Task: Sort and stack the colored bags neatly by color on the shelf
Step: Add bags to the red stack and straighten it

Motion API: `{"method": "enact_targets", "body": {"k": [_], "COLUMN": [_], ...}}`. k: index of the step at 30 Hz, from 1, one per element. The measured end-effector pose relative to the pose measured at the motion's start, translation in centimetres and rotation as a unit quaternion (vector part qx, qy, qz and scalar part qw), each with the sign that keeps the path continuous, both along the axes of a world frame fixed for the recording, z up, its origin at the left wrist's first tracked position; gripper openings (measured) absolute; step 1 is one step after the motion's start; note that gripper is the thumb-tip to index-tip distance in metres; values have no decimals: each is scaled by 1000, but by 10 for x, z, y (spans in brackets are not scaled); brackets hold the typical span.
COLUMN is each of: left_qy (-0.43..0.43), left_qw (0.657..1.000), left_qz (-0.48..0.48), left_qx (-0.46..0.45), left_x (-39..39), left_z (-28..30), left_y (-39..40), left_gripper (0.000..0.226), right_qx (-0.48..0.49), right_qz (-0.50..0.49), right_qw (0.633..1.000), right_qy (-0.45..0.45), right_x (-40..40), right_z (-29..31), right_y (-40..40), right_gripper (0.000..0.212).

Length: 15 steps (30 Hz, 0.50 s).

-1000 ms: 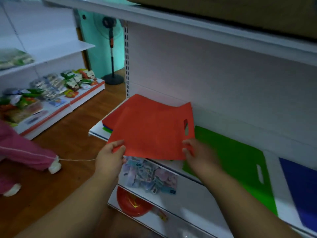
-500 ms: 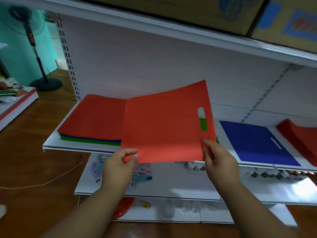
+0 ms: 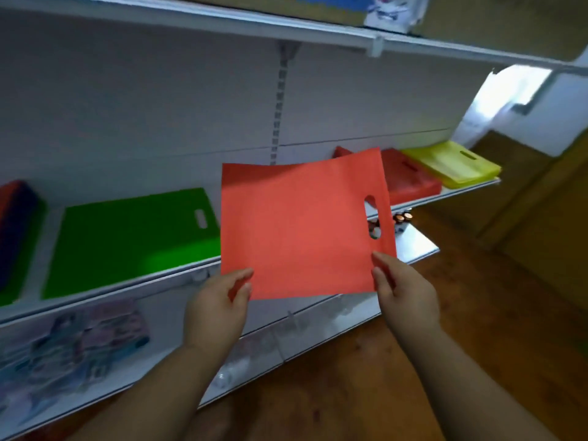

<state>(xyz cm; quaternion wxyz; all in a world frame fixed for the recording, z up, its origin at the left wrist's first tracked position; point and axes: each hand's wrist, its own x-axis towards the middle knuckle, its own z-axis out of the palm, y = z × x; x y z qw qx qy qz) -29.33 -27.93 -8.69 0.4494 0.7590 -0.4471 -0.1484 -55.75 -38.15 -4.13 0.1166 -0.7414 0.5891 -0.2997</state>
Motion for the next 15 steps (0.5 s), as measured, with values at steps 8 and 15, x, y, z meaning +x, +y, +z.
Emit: {"method": "enact_targets", "body": {"k": [8, 15], "left_qy": [-49, -104], "left_qw": [999, 994], "left_qz": [-20, -37], "left_qx": [8, 16], "left_x": [-108, -118], "left_z": [1, 7], "left_y": [-97, -199], "left_gripper": [28, 27], "right_qx": [28, 52], "right_qz": [-14, -34], "right_qw": [999, 998], "right_qy": [38, 22], "right_x": [-111, -123], "right_z": [5, -4], "right_y": [-90, -181], "right_gripper": [32, 33]}}
